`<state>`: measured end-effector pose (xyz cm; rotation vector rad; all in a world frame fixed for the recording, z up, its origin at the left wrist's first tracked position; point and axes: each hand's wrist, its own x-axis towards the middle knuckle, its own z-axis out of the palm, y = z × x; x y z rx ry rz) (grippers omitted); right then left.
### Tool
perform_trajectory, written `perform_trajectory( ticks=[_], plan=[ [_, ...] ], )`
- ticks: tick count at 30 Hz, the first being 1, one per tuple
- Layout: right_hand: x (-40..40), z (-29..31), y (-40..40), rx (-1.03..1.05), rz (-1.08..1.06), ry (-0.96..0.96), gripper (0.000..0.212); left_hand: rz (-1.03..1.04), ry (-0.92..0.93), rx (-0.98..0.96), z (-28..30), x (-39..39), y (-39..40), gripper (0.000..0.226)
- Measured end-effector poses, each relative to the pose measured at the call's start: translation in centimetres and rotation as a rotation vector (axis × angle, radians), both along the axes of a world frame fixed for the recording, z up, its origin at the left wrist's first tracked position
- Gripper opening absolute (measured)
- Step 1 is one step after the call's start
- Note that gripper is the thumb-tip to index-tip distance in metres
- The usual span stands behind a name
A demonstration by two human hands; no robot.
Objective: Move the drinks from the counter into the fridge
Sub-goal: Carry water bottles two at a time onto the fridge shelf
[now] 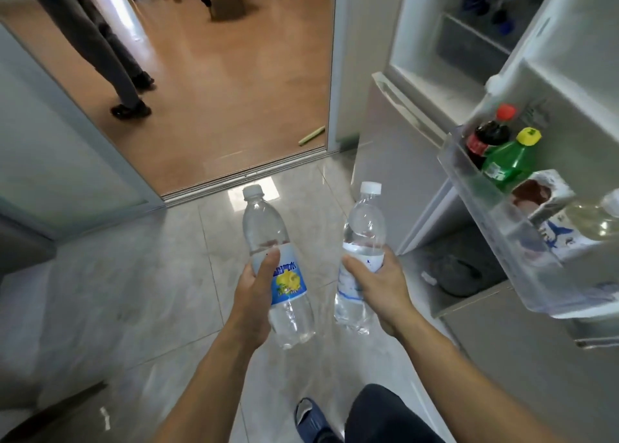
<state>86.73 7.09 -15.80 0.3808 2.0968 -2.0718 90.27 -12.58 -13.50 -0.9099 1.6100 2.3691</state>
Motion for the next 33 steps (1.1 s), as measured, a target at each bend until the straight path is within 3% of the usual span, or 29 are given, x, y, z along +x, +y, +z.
perform_trajectory(
  ticks=[14, 17, 22, 25, 33],
  plan=[
    [-19.3, -2.5, -7.1, -0.111, -0.097, -0.036, 0.048, -0.078, -0.013, -0.104, -0.7, -19.7, -6.4, 0.043],
    [-24.1, -2.2, -7.5, -0.132, -0.112, -0.054, 0.055, -0.107, -0.016, -0.148, -0.8, -24.4, -7.4, 0.042],
    [-31.0, -1.3, -7.3, -0.122, -0.181, -0.054, 0.042, -0.145, -0.015, -0.146, -0.7, -32.1, -7.6, 0.043],
    [-34.8, -1.3, -6.8, -0.095, -0.237, -0.056, 0.046, -0.176, -0.038, -0.119, -1.0, -36.8, -7.2, 0.049],
    [-43.7, -0.3, -5.6, 0.004, -0.506, -0.027, 0.045, -0.413, -0.022, -0.052, -2.2, -51.4, -5.2, 0.033]
  ],
)
